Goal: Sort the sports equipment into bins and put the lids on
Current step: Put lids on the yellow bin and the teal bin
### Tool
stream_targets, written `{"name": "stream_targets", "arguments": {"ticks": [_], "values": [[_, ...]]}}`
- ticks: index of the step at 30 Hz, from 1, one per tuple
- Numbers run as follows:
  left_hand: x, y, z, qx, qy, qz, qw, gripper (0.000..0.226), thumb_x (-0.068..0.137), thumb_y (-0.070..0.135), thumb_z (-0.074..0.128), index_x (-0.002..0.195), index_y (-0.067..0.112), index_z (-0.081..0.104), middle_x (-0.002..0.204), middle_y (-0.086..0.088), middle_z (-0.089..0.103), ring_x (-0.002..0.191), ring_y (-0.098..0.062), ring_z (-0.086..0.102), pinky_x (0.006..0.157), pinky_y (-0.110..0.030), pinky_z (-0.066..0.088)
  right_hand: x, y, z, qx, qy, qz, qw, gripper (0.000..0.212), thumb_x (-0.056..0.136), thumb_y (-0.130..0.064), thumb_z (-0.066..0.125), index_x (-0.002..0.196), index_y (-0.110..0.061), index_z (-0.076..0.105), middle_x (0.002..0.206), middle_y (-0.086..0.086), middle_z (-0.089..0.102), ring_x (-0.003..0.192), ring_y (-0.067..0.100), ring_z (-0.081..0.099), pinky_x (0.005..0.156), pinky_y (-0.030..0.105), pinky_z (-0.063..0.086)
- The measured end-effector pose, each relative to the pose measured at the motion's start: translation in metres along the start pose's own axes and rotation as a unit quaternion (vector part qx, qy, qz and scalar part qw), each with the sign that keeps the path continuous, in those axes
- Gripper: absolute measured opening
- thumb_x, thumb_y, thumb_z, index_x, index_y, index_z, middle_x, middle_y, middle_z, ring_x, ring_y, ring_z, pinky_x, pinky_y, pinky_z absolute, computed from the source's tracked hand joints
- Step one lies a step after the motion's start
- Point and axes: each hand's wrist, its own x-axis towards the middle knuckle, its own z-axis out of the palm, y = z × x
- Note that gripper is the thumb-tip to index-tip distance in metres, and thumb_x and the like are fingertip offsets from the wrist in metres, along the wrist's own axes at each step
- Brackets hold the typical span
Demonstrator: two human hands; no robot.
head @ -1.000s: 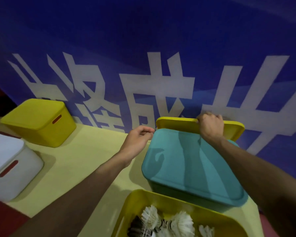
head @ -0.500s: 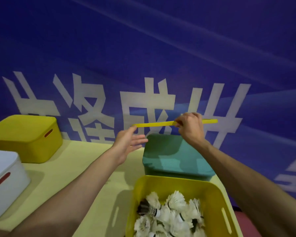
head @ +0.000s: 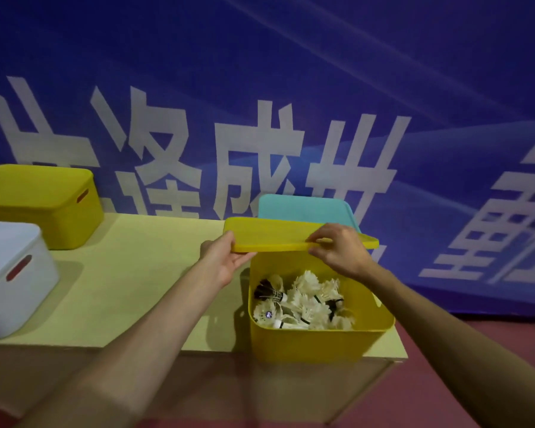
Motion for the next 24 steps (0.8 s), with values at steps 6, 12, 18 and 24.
{"name": "stream_targets", "arguments": {"ticks": [6,12,18,24], "values": [[-0.010,-0.032,0.004,0.058,0.022,0.045,0.997,0.018,0.092,0.001,0.052,0.109,0.004,0.056,0.107,-0.018,0.065,0.080,-0.026,0.067,0.056,-0.031,0.059,-0.032,0.045,-0.014,0.001,0.072,0.271,0.960,0.049,0.089,-0.026,0.054,0.136,-0.013,0.048,0.141,0.015,0.044,0.130,0.033,0.038,0.105,0.046,0.035],[-0.011,-0.072,0.015,0.102,0.039,0.070,0.992,0.031,0.094,0.001,0.048,0.125,0.005,0.050,0.113,-0.016,0.061,0.085,-0.025,0.063,0.061,-0.031,0.054,-0.049,0.107,0.005,0.104,-0.048,0.446,0.888,0.060,0.084,-0.033,0.059,0.131,-0.001,0.039,0.134,0.022,0.044,0.104,0.036,0.054,0.082,0.043,0.050],[-0.006,-0.117,0.009,0.363,0.119,0.157,0.911,0.024,0.094,0.011,0.041,0.110,0.008,0.059,0.098,-0.015,0.060,0.074,-0.023,0.052,0.061,-0.030,0.039,-0.080,0.149,0.023,0.139,0.000,0.391,0.910,0.063,0.087,-0.038,0.063,0.132,0.001,0.045,0.136,0.025,0.036,0.117,0.042,0.046,0.098,0.048,0.041],[0.002,-0.151,-0.007,0.541,0.151,0.149,0.814,0.039,0.098,0.025,0.040,0.130,0.005,0.048,0.122,-0.021,0.053,0.107,-0.037,0.054,0.087,-0.043,0.045,-0.096,0.160,0.039,0.173,-0.026,0.382,0.907,0.058,0.092,-0.029,0.059,0.136,0.003,0.038,0.139,0.025,0.034,0.123,0.041,0.042,0.103,0.047,0.036]]}}
